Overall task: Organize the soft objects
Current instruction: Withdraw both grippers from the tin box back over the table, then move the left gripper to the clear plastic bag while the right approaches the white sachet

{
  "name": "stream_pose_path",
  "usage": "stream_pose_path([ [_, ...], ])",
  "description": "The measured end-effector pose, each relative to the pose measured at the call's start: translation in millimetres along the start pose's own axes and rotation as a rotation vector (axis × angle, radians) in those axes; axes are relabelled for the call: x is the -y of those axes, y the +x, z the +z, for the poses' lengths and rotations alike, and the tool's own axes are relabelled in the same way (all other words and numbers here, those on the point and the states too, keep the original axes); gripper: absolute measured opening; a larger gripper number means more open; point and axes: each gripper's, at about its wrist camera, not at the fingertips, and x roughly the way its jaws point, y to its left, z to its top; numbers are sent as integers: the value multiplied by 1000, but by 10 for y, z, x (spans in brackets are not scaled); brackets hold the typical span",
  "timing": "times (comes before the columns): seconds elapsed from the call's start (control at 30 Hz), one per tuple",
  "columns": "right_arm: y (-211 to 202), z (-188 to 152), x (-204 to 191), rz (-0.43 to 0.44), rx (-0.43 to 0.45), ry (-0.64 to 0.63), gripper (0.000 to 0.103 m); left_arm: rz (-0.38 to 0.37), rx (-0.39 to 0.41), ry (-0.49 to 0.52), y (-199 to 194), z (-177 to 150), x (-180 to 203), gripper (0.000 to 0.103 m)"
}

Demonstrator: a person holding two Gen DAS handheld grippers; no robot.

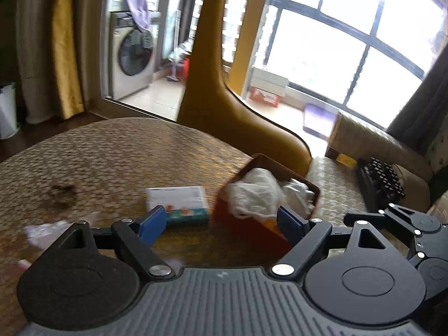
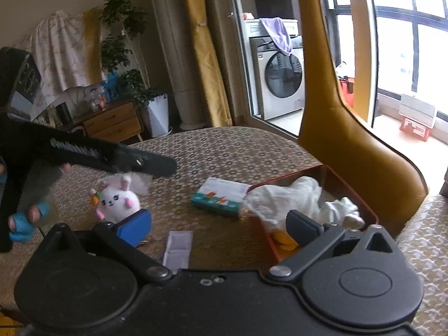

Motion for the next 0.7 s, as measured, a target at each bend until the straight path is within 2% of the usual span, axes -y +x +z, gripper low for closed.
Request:
stream_pose_path([
  [0.1, 82, -25, -165, 11, -14, -21, 103, 37, 12, -20, -131, -52, -230, 88],
  [0.3, 266, -149, -502, 30, -48, -52, 103, 63, 1, -81, -320, -161, -694, 88],
  [0.53, 582, -240, -785, 60, -104, -87, 103, 122, -9, -130, -415, -265, -1217, 88],
  [0.7, 845, -279, -923, 66, -147, -106, 102, 117, -30, -212, -371, -254, -1598, 88],
])
